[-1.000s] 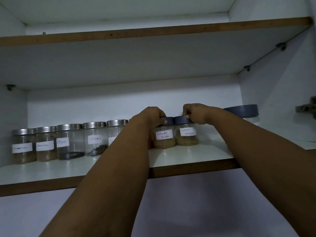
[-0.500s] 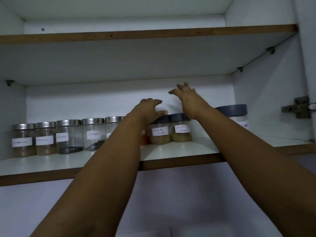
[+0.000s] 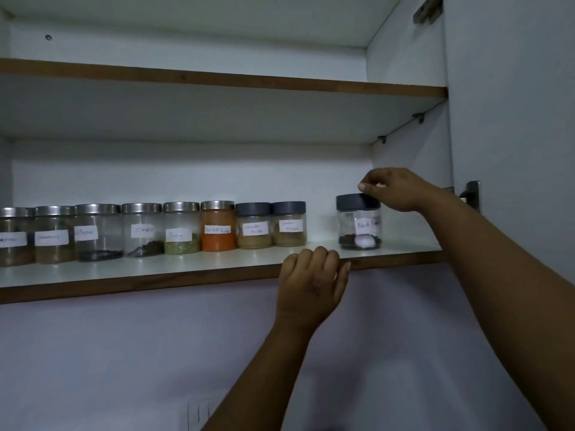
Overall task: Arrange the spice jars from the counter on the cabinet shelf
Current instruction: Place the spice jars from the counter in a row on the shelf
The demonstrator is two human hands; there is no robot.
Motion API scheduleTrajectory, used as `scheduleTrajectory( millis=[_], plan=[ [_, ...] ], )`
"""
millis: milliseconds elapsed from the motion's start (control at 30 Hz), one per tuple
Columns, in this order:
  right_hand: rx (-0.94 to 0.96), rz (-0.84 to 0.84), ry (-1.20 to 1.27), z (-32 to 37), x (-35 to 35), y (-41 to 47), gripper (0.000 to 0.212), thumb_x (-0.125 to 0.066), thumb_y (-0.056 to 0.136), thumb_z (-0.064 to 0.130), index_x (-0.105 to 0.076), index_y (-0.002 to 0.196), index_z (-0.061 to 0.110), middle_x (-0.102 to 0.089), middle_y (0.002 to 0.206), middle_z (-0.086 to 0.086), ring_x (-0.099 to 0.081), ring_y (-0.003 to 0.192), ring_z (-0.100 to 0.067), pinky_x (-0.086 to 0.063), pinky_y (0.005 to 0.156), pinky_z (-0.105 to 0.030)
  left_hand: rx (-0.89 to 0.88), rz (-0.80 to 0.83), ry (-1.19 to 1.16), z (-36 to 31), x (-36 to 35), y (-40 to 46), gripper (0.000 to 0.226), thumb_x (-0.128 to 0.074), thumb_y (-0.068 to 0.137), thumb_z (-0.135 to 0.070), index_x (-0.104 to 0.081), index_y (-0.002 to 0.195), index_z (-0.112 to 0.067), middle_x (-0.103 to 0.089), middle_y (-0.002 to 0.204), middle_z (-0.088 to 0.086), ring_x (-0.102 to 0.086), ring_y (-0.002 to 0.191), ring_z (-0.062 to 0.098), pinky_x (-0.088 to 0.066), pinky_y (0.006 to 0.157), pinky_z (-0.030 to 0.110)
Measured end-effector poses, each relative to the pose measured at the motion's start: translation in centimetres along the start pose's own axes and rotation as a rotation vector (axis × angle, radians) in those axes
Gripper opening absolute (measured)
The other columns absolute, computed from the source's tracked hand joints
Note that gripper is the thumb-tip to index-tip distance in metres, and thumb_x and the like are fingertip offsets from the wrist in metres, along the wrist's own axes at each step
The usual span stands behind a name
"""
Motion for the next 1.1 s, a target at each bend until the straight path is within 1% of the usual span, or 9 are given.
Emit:
scheduleTrajectory(
  millis=[67, 167, 300, 433, 533, 733, 867, 1033, 1100],
  plan=[
    [0.038, 0.069, -0.016, -0.1, -0.2, -0.3, 0.031, -0.049, 0.100, 0.038, -0.065, 0.119, 0.019, -0.062, 0.123, -0.005, -0.052, 0.108, -0.018, -0.037, 0.088, -0.029, 0.022, -0.064, 0.040, 0.0, -0.3, 0.1, 0.027, -0.049, 0.095, -0.039, -0.059, 0.079, -0.020, -0.054, 0.074, -0.003, -0.048, 0.066, 0.017, -0.033, 0.068, 0.031],
    [0.083, 0.053, -0.063, 0.1, -0.4, 0.1, 0.024, -0.055, 0.098, 0.031, -0.068, 0.115, 0.020, -0.066, 0.117, -0.004, -0.052, 0.099, -0.013, -0.037, 0.083, -0.026, 0.047, -0.099, 0.052, -0.4, -0.6, -0.1, 0.025, -0.048, 0.095, -0.037, -0.058, 0.081, -0.019, -0.053, 0.075, -0.002, -0.046, 0.067, 0.017, -0.032, 0.069, 0.031],
    [0.069, 0.110, -0.147, 0.6, -2.9, 2.5, 0.033, -0.053, 0.099, 0.030, -0.060, 0.130, 0.019, -0.058, 0.125, -0.008, -0.052, 0.112, -0.023, -0.037, 0.089, -0.028, 0.062, -0.123, 0.043, -0.4, -1.2, -0.6, 0.023, -0.049, 0.094, -0.036, -0.060, 0.084, -0.018, -0.055, 0.079, -0.001, -0.047, 0.069, 0.018, -0.034, 0.070, 0.033],
    [0.026, 0.236, -0.250, 1.3, -6.4, 6.0, 0.042, -0.041, 0.103, 0.013, -0.043, 0.145, 0.018, -0.046, 0.136, -0.015, -0.047, 0.123, -0.031, -0.037, 0.099, -0.034, 0.025, -0.189, 0.083, -0.3, -1.7, -0.5, 0.023, -0.050, 0.092, -0.037, -0.060, 0.081, -0.020, -0.053, 0.075, -0.003, -0.047, 0.066, 0.017, -0.031, 0.069, 0.032],
    [0.021, 0.288, -0.273, 1.5, -8.2, 8.1, 0.048, -0.041, 0.102, 0.006, -0.038, 0.148, 0.017, -0.045, 0.142, -0.015, -0.045, 0.128, -0.030, -0.035, 0.103, -0.034, 0.005, -0.225, 0.108, -0.3, -2.0, -0.4, 0.022, -0.049, 0.091, -0.037, -0.058, 0.080, -0.020, -0.051, 0.072, -0.003, -0.045, 0.065, 0.017, -0.030, 0.068, 0.032],
    [0.056, 0.274, -0.184, 0.6, -10.7, 10.4, 0.045, -0.038, 0.104, 0.011, -0.039, 0.148, 0.021, -0.045, 0.146, -0.012, -0.043, 0.131, -0.031, -0.034, 0.105, -0.034, -0.020, -0.253, 0.158, -0.2, -2.2, -0.4, 0.024, -0.047, 0.091, -0.038, -0.059, 0.080, -0.021, -0.051, 0.072, -0.004, -0.047, 0.064, 0.017, -0.030, 0.068, 0.032],
    [0.083, 0.206, -0.109, 0.2, -11.1, 10.3, 0.041, -0.038, 0.105, 0.018, -0.044, 0.145, 0.020, -0.048, 0.144, -0.013, -0.045, 0.129, -0.031, -0.035, 0.103, -0.034, -0.022, -0.257, 0.177, -0.3, -2.0, -0.5, 0.025, -0.046, 0.091, -0.039, -0.060, 0.079, -0.021, -0.053, 0.071, -0.004, -0.049, 0.063, 0.017, -0.031, 0.069, 0.032],
    [0.078, 0.181, -0.017, 0.1, -11.6, 10.0, 0.039, -0.042, 0.103, 0.016, -0.046, 0.141, 0.020, -0.051, 0.141, -0.010, -0.047, 0.126, -0.030, -0.035, 0.095, -0.029, -0.005, -0.251, 0.156, -0.3, -2.0, -0.5, 0.027, -0.045, 0.092, -0.039, -0.059, 0.078, -0.021, -0.053, 0.072, -0.003, -0.050, 0.065, 0.017, -0.032, 0.070, 0.032],
    [0.067, 0.186, -0.013, 0.2, -11.6, 9.9, 0.039, -0.042, 0.103, 0.018, -0.045, 0.142, 0.023, -0.048, 0.141, -0.013, -0.048, 0.124, -0.033, -0.039, 0.100, -0.034, -0.005, -0.250, 0.157, -0.3, -2.0, -0.4, 0.026, -0.045, 0.092, -0.039, -0.059, 0.079, -0.021, -0.054, 0.073, -0.003, -0.050, 0.066, 0.017, -0.032, 0.070, 0.032]
  ],
)
Point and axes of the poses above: each hand's wrist, its own y-axis towards the middle knuckle, its own x-axis out of the back of the hand, z = x × y, the point moved 4 cm from there along y, towards the middle knuckle
